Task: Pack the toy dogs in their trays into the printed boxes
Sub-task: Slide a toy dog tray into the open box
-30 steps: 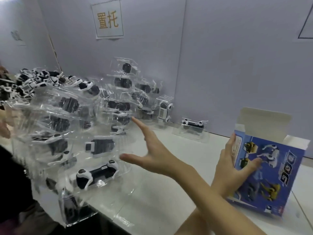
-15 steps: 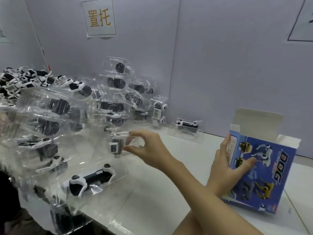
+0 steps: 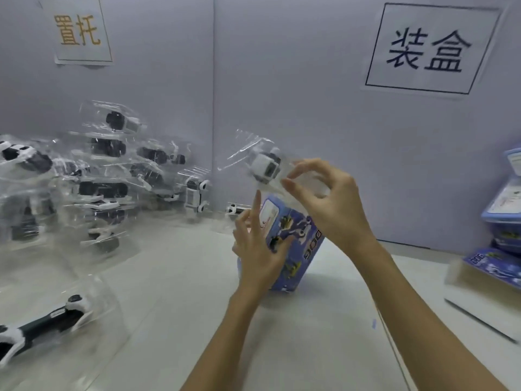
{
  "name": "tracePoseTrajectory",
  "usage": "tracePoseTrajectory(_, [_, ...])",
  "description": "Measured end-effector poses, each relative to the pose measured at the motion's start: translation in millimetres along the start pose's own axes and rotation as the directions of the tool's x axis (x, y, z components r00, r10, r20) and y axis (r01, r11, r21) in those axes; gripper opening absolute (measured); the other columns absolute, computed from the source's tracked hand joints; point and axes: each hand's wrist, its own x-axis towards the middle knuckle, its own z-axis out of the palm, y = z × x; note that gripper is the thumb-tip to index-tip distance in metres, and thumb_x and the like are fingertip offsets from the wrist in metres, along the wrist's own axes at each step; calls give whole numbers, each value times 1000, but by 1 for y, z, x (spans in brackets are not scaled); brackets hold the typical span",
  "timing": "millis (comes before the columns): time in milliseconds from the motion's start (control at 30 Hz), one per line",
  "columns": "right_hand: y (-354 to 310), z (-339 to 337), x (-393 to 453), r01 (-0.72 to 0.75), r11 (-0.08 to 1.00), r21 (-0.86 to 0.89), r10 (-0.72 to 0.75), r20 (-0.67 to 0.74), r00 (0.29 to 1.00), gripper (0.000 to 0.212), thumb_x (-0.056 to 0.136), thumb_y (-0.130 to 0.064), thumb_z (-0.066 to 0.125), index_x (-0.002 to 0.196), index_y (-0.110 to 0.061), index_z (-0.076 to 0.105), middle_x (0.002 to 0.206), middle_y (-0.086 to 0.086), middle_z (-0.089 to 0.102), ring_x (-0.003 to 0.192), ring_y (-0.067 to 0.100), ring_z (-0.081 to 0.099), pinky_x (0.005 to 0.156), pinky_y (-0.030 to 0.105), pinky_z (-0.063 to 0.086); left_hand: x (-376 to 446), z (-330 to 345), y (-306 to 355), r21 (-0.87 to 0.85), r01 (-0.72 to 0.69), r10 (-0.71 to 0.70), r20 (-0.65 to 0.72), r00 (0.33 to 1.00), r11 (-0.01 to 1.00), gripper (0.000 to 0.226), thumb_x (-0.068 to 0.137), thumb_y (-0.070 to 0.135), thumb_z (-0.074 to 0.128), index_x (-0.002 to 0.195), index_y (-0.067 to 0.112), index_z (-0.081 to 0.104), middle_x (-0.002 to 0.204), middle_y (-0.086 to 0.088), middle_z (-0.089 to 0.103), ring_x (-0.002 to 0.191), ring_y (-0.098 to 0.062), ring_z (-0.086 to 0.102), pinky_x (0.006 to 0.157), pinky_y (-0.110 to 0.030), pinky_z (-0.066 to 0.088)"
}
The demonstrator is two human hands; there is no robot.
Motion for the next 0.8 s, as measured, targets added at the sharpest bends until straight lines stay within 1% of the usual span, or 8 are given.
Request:
tracePoseTrajectory(67, [2, -13, -7, -15, 996, 84, 17, -29, 999, 14, 87, -44, 77, 95, -34, 70, 116, -19, 72, 116, 3, 66, 86, 17, 57, 5, 3, -13, 0, -98, 98, -41, 994, 995, 94, 89, 26, 79, 161, 43, 20, 136, 5, 33, 124, -11, 34, 110, -51, 43])
tracePoseTrajectory(133, [9, -20, -15, -29, 992, 121, 34, -36, 999, 13, 88, -40, 76, 96, -31, 69, 118, -17, 71, 119, 6, 64, 80, 17, 59, 7, 9, -18, 52, -71, 72, -9, 997, 996, 98, 80, 59, 78, 159, 45, 22, 142, 4, 31, 127, -13, 36, 114, -47, 36])
tracePoseTrajectory(233, [22, -24, -21, -58, 995, 82, 63, -48, 997, 20, 87, -37, 78, 98, -21, 71, 123, -8, 69, 122, 0, 61, 85, 12, 56, -1, 22, -32, 199, 16, -48, 155, 987, 980, 126, 60, 100, 56, 162, 45, 9, 166, 6, 17, 150, -23, 28, 120, -59, 22])
tracePoseTrajectory(367, [39, -22, -25, -82, 997, 6, 82, -79, 993, 18, 89, -32, 81, 98, -19, 72, 120, -5, 69, 120, 0, 61, 98, 33, 58, -14, 42, -55, 494, -150, -34, 343, 939, 856, 119, 80, 77, 67, 159, 49, -19, 172, 10, -4, 158, -18, 6, 114, -61, 32])
tracePoseTrajectory(467, [57, -20, -33, -83, 995, -53, 75, -126, 989, 16, 89, -27, 83, 96, -17, 72, 120, -3, 68, 123, 4, 61, 102, 46, 56, -10, 45, -63, 573, -198, 20, 301, 953, 795, 108, 94, 47, 67, 157, 49, -20, 168, 11, 10, 152, -17, 22, 96, -43, 44])
tracePoseTrajectory(600, [70, -18, -49, -48, 999, -18, 43, -236, 971, 21, 88, -38, 79, 98, -20, 72, 123, -3, 65, 123, 9, 62, 99, 43, 59, -6, 46, -69, 591, -183, -29, 330, 943, 786, 100, 94, 42, 68, 166, 33, -2, 165, 5, 13, 149, -20, 22, 97, -39, 41])
tracePoseTrajectory(700, [74, -25, -51, -21, 999, -33, 9, -332, 943, 17, 91, -35, 79, 100, -22, 72, 125, -2, 63, 126, 15, 61, 99, 45, 58, -6, 47, -65, 525, -125, -33, 282, 959, 842, 69, 97, 41, 65, 157, 37, 30, 170, -1, 8, 157, -28, 10, 109, -50, 33])
tracePoseTrajectory(800, [78, -37, -43, -40, 995, -93, 0, -389, 921, 17, 93, -28, 80, 102, -17, 72, 126, 0, 62, 125, 14, 61, 99, 50, 57, -5, 48, -64, 571, -186, 20, 284, 959, 799, 45, 105, 44, 51, 148, 34, 42, 174, 1, 4, 160, -28, 3, 111, -50, 35])
